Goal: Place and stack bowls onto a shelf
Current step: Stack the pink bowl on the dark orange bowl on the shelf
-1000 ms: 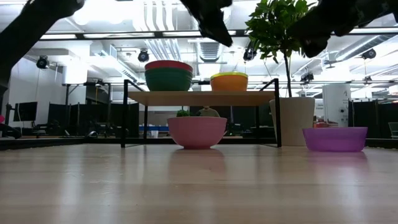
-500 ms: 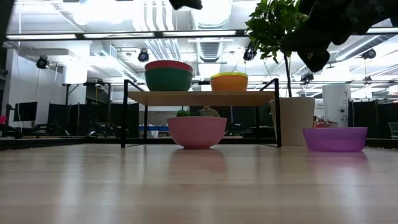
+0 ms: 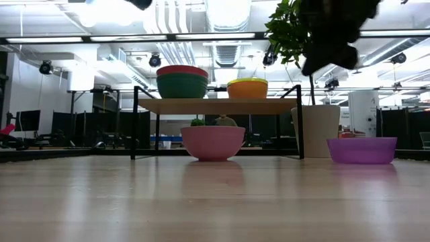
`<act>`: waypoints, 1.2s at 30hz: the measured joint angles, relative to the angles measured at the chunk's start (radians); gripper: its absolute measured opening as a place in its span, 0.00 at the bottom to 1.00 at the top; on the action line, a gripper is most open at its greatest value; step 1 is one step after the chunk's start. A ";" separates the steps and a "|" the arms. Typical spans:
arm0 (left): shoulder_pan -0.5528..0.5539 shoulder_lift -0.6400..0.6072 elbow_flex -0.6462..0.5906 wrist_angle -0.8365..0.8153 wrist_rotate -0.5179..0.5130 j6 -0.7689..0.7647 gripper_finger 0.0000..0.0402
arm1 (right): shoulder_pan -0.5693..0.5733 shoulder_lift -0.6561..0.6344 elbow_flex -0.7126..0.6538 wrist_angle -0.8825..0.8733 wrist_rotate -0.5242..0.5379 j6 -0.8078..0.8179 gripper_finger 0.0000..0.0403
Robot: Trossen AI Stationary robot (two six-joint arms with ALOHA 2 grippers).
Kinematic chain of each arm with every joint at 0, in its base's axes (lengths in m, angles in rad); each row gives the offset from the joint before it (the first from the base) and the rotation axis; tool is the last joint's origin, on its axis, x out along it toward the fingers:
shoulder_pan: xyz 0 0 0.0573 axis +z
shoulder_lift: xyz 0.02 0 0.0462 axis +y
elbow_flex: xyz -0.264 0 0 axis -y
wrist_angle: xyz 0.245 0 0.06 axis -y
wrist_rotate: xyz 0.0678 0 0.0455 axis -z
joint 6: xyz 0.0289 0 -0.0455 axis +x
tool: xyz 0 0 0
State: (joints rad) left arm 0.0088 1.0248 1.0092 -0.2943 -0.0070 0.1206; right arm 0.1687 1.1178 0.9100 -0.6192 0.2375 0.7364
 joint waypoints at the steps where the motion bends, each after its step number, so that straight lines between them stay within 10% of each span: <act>1: -0.001 -0.031 -0.038 0.007 -0.002 -0.008 0.21 | -0.005 0.026 0.030 -0.007 -0.001 -0.030 0.02; 10: -0.001 -0.257 -0.250 0.020 -0.216 -0.064 0.21 | -0.066 0.294 0.301 -0.020 -0.031 -0.403 0.05; 18: -0.001 -0.409 -0.320 0.021 -0.406 -0.051 0.21 | -0.138 0.505 0.511 -0.037 -0.107 -0.685 0.31; 25: -0.001 -0.472 -0.339 0.017 -0.422 -0.035 0.21 | -0.210 0.657 0.601 -0.028 -0.106 -0.852 0.48; 36: -0.001 -0.484 -0.351 0.014 -0.422 0.005 0.21 | -0.284 0.813 0.618 0.000 -0.082 -0.864 0.45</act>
State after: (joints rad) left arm 0.0082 0.5407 0.6582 -0.2798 -0.4290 0.1255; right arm -0.1150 1.9307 1.5280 -0.6187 0.1557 -0.1275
